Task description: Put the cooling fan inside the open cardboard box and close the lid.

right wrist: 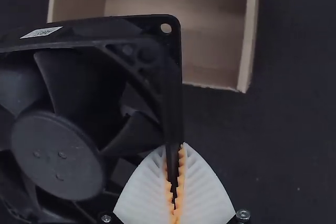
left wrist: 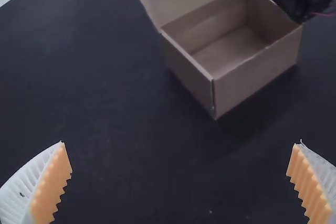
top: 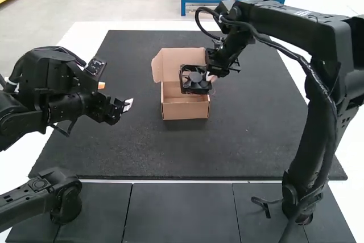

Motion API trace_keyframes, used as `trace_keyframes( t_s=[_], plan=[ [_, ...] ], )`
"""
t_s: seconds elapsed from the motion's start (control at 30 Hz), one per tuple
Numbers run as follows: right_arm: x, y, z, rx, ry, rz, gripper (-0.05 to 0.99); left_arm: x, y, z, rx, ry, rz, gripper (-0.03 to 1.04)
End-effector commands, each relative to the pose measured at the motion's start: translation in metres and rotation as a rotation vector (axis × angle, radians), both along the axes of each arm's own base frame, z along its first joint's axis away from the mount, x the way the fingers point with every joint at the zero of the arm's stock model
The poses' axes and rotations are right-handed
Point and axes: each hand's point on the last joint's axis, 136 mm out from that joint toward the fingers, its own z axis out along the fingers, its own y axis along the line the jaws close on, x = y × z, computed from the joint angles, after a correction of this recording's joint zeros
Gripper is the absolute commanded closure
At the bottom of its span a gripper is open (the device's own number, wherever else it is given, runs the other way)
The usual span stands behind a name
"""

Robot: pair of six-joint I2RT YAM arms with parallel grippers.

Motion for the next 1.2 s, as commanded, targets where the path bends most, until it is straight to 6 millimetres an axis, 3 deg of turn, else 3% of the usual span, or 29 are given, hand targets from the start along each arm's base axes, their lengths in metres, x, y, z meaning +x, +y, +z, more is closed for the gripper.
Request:
trace_keyframes(
  t_s=[0.0, 0.6, 0.77, 1.17],
  plan=[
    [0.001, 0.016, 0.012, 0.041, -0.013, 0.022, 0.95, 0.000, 0.004, 0.001, 0.003, -0.019, 0.015, 0.04],
    [0.037, 0.033, -0.014, 0.008, 0.010, 0.054, 0.95, 0.000, 0.005, 0.003, 0.017, -0.026, 0.008, 0.04],
    [0.038, 0.035, -0.023, -0.010, 0.024, 0.067, 0.95, -0.002, 0.009, -0.005, 0.046, -0.004, 0.013, 0.04],
    [0.045, 0.034, -0.041, -0.027, 0.043, 0.056, 0.95, -0.003, 0.011, 0.000, 0.032, -0.033, 0.022, 0.04]
  ],
)
